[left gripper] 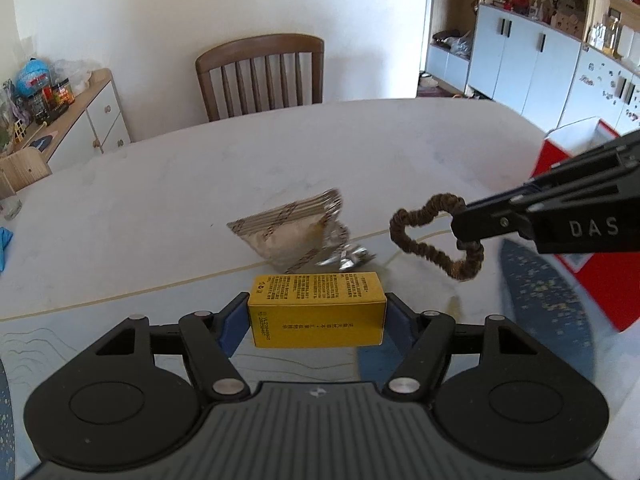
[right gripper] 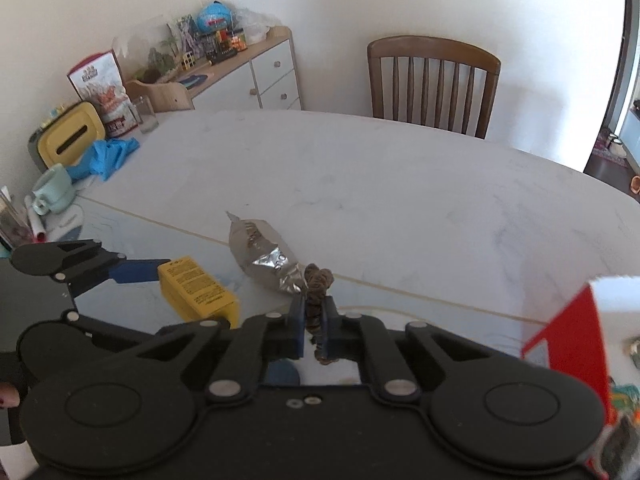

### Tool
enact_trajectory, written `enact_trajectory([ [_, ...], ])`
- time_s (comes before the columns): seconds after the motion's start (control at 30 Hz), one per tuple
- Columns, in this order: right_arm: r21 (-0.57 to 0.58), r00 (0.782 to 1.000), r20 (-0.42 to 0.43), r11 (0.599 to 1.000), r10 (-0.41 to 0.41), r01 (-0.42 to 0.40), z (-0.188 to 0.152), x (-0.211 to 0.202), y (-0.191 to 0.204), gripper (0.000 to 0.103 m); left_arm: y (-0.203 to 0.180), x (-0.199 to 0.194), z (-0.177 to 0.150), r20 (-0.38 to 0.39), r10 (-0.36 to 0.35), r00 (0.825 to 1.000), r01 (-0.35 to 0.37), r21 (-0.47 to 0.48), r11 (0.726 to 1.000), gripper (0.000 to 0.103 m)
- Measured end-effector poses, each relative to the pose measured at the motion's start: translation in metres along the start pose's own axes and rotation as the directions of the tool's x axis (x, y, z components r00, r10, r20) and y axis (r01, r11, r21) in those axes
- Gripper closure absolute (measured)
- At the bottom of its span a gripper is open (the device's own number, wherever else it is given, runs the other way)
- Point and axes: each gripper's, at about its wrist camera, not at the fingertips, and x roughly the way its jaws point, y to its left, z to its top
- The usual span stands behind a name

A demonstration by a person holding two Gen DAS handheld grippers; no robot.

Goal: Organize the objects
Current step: 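Carry the yellow box and rope bracelet with both tools into the red box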

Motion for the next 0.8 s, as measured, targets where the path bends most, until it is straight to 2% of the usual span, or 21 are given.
enact_trajectory([
  [0.3,0.028,0.999,0.045,0.999,0.018,-0.019,-0.014,-0.058,-0.014,0.096,-0.033,-0.039,0.016,0.043,-0.052,0.998,0.050,0.039,0.998,0.033],
  [0.53,0.026,0.995,0.102,1.000,-0.009,0.007,-0.023,-0.103,-0.030,0.097,-0.073,-0.063,0.031,0.091,-0.089,0.992,0.082,0.073,0.994,0.033],
  [0.8,0.048,0.988,0.148,0.998,-0.043,0.037,-0.036,-0.139,-0.066,0.096,-0.123,-0.075,0.050,0.128,-0.123,0.984,0.107,0.122,0.987,0.033],
])
